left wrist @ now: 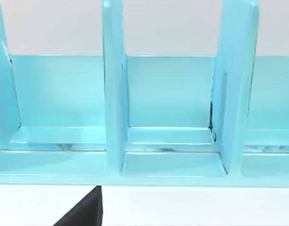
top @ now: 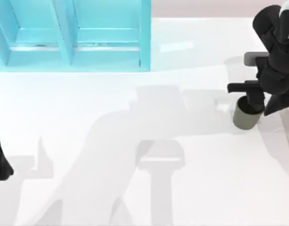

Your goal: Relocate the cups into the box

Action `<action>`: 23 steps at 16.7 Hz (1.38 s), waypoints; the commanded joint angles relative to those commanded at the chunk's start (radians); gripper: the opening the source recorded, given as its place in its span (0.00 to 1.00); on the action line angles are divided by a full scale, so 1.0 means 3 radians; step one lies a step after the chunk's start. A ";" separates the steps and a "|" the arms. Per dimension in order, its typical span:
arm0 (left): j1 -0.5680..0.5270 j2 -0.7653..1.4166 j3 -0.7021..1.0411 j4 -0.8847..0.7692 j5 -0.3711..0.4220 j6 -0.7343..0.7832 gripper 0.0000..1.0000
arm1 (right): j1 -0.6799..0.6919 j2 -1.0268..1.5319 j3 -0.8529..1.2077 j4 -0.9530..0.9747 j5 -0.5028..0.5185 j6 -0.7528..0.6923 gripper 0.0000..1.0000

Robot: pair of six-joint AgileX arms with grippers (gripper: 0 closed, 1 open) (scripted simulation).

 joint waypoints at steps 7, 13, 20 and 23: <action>0.0000 0.0000 0.0000 0.0000 0.0000 0.0000 1.00 | 0.0000 0.0000 0.0000 0.0000 0.0000 0.0000 0.00; 0.0000 0.0000 0.0000 0.0000 0.0000 0.0000 1.00 | 0.0032 -0.0029 0.0105 0.0042 0.0000 -0.0089 0.00; 0.0000 0.0000 0.0000 0.0000 0.0000 0.0000 1.00 | -0.0284 -0.0227 0.0704 -0.0549 -0.0012 -0.0644 0.00; 0.0000 0.0000 0.0000 0.0000 0.0000 0.0000 1.00 | -0.0663 -0.0306 0.0806 -0.0988 -0.0009 -0.0784 0.00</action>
